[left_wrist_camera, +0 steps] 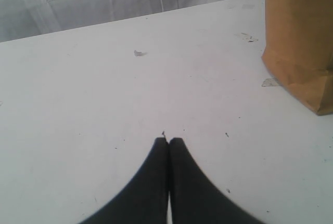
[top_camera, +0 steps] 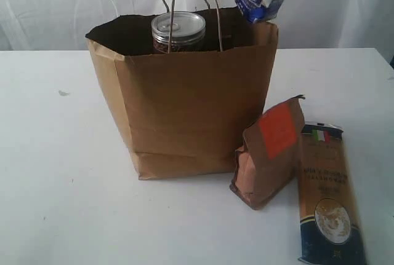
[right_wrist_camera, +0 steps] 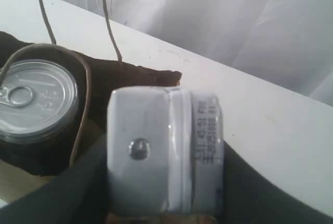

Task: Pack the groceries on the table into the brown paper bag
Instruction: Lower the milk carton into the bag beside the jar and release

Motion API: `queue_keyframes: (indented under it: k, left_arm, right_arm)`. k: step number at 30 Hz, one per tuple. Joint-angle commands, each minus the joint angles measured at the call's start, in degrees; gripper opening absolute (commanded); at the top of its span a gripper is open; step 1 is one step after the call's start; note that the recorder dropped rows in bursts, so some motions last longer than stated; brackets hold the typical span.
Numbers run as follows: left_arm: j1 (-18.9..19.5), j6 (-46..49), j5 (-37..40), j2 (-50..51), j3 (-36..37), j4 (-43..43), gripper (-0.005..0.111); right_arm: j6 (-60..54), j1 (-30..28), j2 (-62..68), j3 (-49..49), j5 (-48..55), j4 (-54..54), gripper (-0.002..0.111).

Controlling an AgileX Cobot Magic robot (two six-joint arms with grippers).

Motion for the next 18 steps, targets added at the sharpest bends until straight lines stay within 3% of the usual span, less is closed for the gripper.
queue_keyframes:
  k: [1, 10, 18]
  left_arm:
    - [0.18, -0.07, -0.17, -0.29, 0.24, -0.03, 0.0]
    - [0.18, -0.07, -0.17, -0.29, 0.24, -0.03, 0.0]
    - [0.18, -0.07, -0.17, -0.29, 0.24, -0.03, 0.0]
  right_arm:
    - [-5.57, -2.39, 1.02, -0.55, -2.56, 5.73, 0.0]
    - [-9.3, -6.35, 3.75, -0.55, -4.25, 10.79, 0.0]
    - [-11.35, -6.35, 5.83, -0.55, -6.97, 12.55, 0.0]
